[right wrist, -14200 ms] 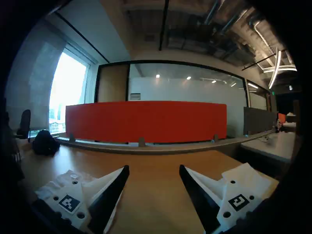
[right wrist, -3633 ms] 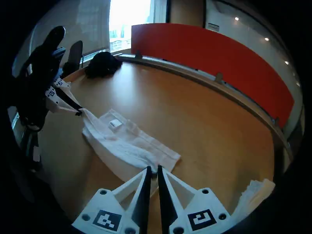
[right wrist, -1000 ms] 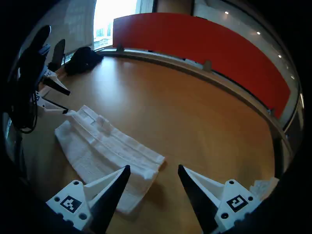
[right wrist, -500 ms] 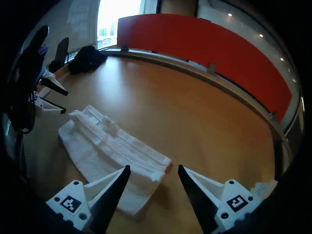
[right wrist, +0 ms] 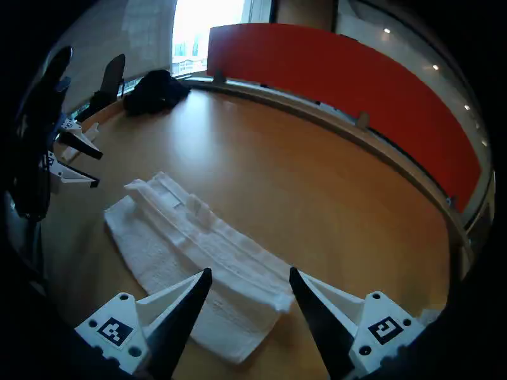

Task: Fold towel

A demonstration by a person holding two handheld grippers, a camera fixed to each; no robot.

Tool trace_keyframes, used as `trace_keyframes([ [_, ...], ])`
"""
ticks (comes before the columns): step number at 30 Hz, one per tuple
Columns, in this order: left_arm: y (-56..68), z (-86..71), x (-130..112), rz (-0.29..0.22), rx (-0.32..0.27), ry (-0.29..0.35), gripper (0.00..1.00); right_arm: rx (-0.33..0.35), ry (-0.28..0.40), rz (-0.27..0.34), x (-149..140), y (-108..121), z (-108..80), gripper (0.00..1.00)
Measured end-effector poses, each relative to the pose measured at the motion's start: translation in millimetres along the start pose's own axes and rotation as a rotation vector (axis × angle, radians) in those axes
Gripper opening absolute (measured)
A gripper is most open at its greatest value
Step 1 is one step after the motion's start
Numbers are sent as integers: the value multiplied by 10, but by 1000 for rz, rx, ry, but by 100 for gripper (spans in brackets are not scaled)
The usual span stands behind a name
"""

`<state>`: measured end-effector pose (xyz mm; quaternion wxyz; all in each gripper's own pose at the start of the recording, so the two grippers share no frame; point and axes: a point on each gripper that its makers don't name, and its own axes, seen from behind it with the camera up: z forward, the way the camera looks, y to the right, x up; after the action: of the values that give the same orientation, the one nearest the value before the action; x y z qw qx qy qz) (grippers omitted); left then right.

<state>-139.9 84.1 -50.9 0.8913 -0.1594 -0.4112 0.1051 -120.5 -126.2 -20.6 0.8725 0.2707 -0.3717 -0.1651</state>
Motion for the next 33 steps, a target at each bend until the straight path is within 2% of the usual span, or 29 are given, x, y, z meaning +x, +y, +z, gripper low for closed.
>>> trace_keyframes([
  [15, -125, -278, -410, -105, 39, -9, 94, 57, 0, -51, 151, -350, 137, 95],
  [33, -144, -432, -652, -153, 60, -14, 94, 80, -20, -72, 109, -567, 239, 95],
])
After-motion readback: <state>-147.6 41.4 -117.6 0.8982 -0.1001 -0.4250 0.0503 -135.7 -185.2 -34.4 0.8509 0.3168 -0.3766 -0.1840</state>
